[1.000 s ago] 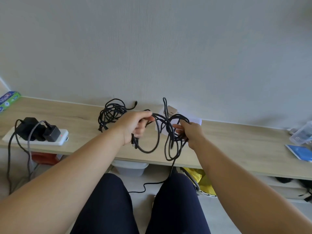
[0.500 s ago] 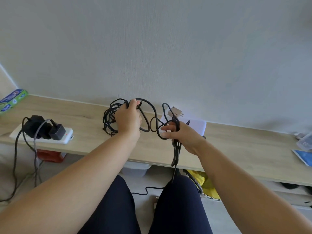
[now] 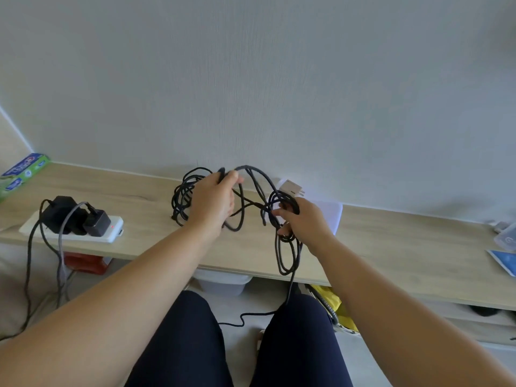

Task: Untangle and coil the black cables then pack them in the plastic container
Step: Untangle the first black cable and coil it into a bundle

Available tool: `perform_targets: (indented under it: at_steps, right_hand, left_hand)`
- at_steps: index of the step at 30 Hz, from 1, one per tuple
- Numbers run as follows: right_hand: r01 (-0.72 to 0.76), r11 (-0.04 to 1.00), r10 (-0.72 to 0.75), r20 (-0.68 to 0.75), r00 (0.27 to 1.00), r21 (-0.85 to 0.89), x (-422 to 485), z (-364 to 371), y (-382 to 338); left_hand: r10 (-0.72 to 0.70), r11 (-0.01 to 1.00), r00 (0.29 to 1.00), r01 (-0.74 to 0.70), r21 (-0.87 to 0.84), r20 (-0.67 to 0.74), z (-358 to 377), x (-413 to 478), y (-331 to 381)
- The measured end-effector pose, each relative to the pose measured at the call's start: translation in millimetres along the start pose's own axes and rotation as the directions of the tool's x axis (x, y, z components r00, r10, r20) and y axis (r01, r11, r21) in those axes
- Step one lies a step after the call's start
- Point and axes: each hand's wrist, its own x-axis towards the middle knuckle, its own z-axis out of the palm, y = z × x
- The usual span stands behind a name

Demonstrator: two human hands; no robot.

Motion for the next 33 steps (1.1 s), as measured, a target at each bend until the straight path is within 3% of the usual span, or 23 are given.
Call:
perform_targets:
  at_steps: [3,5,8,13,17,24,28,33]
  right_hand:
    - [-0.107,0.981,0.118,-0.062,0.991,0.16,4.2,-13.6,0.2]
    - [-0.124,0.966,0.132,-0.02,0.991,0.227,8.2,-21.6,-3.3]
    - [-0.162,0.95,0.118,0.172,0.978,0.269,9.2,-27.4,-15.5]
    - [-0.11,0.987,0.058,0.372,0.927,0.12,0.3,-21.4,-37.7]
    - [-0.143,0.935,-0.03,0.474,0.88,0.324,-6.7,-25.2,-49.6]
    - [0.068,0.996,-0.03,0.483,0.875,-0.063,-14.0,-25.0,-65.0]
    - [0.214,0.951,-0.066,0.526,0.848,-0.225,-15.8,-33.0,-70.4]
    - [0.275,0.86,-0.047,0.471,0.881,-0.43,-13.9,-30.1,-71.2]
  left_hand:
    - [-0.094,0.969,0.971,0.039,0.244,0.218,-19.6,-4.2,-5.7]
    - [-0.186,0.938,0.93,0.073,0.338,0.317,-25.6,-10.2,-8.6]
    - [-0.208,0.921,0.901,0.05,0.386,0.381,-20.5,-14.7,-11.2]
    - [-0.165,0.852,0.881,-0.099,0.514,0.444,14.6,-14.4,-11.5]
    - [-0.152,0.865,0.884,-0.098,0.493,0.442,26.0,-10.7,-5.4]
    - [-0.279,0.869,0.807,-0.02,0.495,0.521,23.0,-8.2,4.1]
    - [-0.325,0.89,0.751,0.038,0.455,0.574,18.2,-4.0,4.0]
    - [-0.323,0.892,0.769,0.052,0.449,0.552,19.0,-7.6,2.7]
